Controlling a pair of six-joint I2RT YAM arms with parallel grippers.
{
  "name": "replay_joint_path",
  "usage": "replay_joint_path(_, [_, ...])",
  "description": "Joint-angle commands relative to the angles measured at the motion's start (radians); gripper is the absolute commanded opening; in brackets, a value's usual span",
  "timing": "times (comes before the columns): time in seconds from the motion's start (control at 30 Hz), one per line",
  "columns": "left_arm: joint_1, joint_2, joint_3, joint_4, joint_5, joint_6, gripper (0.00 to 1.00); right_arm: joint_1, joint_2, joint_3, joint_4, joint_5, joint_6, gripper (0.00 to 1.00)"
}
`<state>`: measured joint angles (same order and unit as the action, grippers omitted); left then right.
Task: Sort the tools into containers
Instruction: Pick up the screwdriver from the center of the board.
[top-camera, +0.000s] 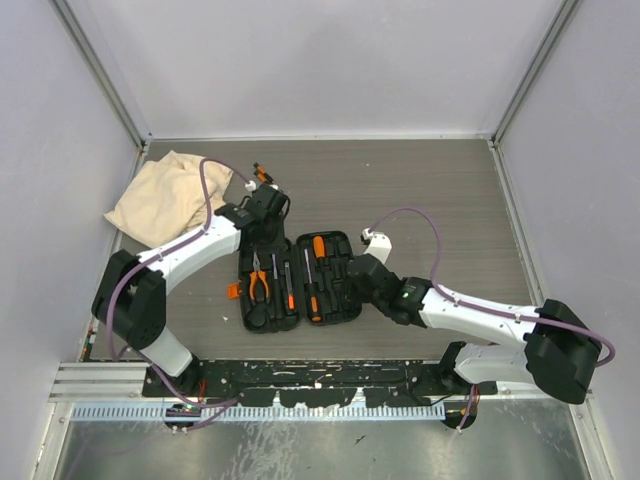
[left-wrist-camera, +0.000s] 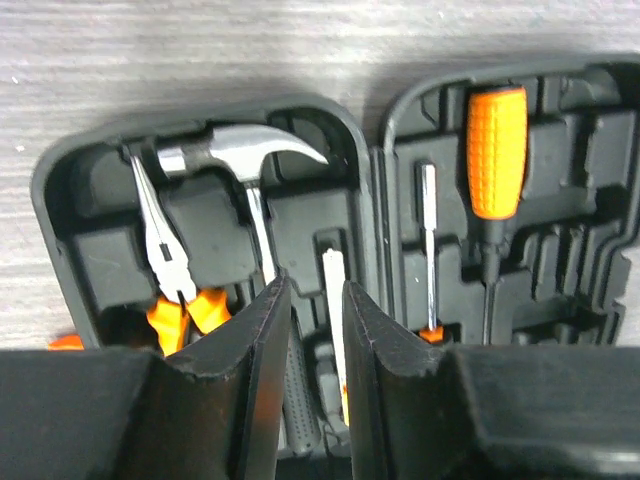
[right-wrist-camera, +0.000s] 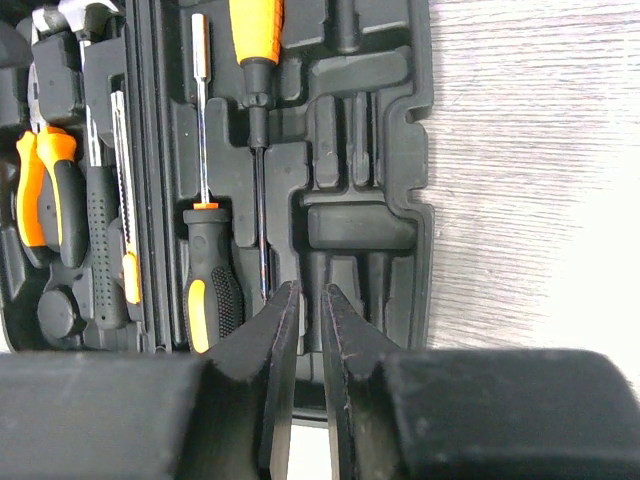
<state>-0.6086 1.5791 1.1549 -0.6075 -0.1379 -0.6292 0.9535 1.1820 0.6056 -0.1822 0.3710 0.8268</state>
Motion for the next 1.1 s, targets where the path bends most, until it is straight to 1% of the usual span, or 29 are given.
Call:
replay_joint_path(0.0, [0.05, 0.043, 0.101, 0.013, -0.016, 0.044, 0.31, -0.004, -0.048, 0.0, -0.003, 0.036, 0.014, 0.21])
replay_joint_path(0.17, [0.117, 0.126, 0.228, -0.018, -0.029, 0.067, 0.37, -0.004, -0.087, -0.015, -0.024, 0.047, 0.02, 0.22])
replay_joint_path(0.33, [0.184, 0.235, 0.353, -0.034, -0.034, 0.064, 0.37, -0.004, -0.117, -0.031, -0.04, 0.045, 0.026, 0.22])
replay_joint_path(0.5, [0.252, 0.354, 0.478, -0.035, -0.016, 0.03, 0.37, -0.004, -0.156, -0.052, -0.061, 0.053, 0.038, 0.22])
replay_joint_path(0.73, [0.297, 0.498, 0.624, -0.021, 0.008, -0.007, 0.38, -0.004, -0.186, -0.068, -0.073, 0.048, 0.044, 0.22])
replay_joint_path(1.07, [0.323, 0.663, 0.842, -0.062, 0.045, -0.033, 0.38, -0.005, -0.216, -0.092, -0.074, 0.042, 0.052, 0.22])
